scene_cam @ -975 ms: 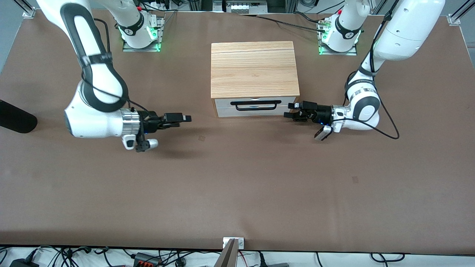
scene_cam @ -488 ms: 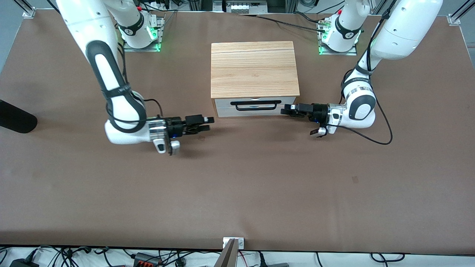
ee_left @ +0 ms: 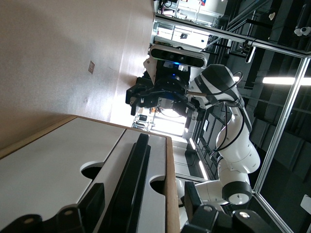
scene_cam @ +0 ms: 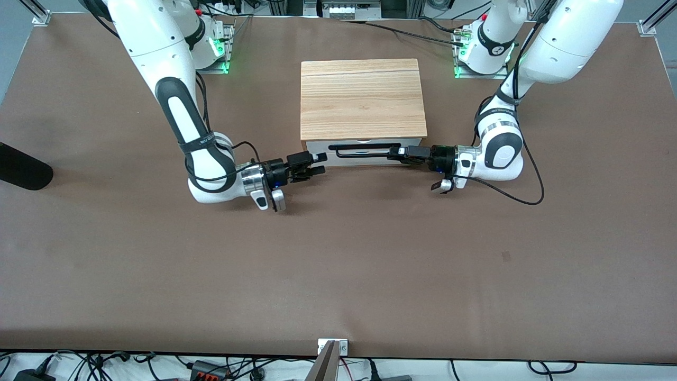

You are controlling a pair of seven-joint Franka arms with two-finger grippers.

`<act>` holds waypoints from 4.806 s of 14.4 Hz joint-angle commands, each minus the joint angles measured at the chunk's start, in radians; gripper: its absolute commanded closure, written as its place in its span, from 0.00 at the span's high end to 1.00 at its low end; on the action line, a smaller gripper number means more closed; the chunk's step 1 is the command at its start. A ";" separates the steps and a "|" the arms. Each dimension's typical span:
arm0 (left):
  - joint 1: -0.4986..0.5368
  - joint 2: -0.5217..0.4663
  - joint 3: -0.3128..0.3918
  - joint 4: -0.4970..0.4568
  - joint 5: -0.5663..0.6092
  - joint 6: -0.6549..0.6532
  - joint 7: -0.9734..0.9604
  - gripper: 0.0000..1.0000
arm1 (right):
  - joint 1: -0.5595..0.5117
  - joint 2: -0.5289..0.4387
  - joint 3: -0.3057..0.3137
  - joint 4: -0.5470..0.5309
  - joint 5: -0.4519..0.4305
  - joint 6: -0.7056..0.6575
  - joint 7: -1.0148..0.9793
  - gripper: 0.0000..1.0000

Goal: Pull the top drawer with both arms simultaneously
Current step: 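Reach both open grippers to the black handle's two ends, then close both grippers on the black drawer handle ends, then pull the handle outward with both grippers to open the drawer, then open both grippers and release the drawer handle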

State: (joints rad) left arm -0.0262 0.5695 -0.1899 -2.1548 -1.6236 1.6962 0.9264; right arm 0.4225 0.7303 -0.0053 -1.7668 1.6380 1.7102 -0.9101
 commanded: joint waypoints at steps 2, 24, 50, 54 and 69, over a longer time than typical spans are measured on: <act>0.008 -0.017 -0.011 -0.028 -0.024 0.014 0.041 0.59 | 0.027 0.032 0.030 0.001 0.072 -0.024 -0.075 1.00; 0.005 0.046 -0.011 -0.003 -0.041 0.014 0.118 0.19 | 0.039 0.049 0.028 -0.020 0.069 -0.023 -0.227 0.00; 0.015 0.185 0.027 0.305 -0.022 0.052 0.201 0.18 | -0.013 0.270 0.012 0.340 0.059 -0.015 -0.098 0.00; 0.015 0.213 0.032 0.345 0.004 0.051 0.198 0.20 | -0.011 0.285 0.002 0.368 0.059 0.006 -0.098 0.00; 0.025 0.202 0.102 0.535 0.285 0.046 0.005 1.00 | -0.008 0.267 -0.021 0.467 0.056 0.035 0.100 1.00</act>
State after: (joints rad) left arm -0.0082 0.7795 -0.1202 -1.7084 -1.4773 1.7472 1.0323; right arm 0.4121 0.9885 -0.0067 -1.3619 1.7022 1.7458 -0.8947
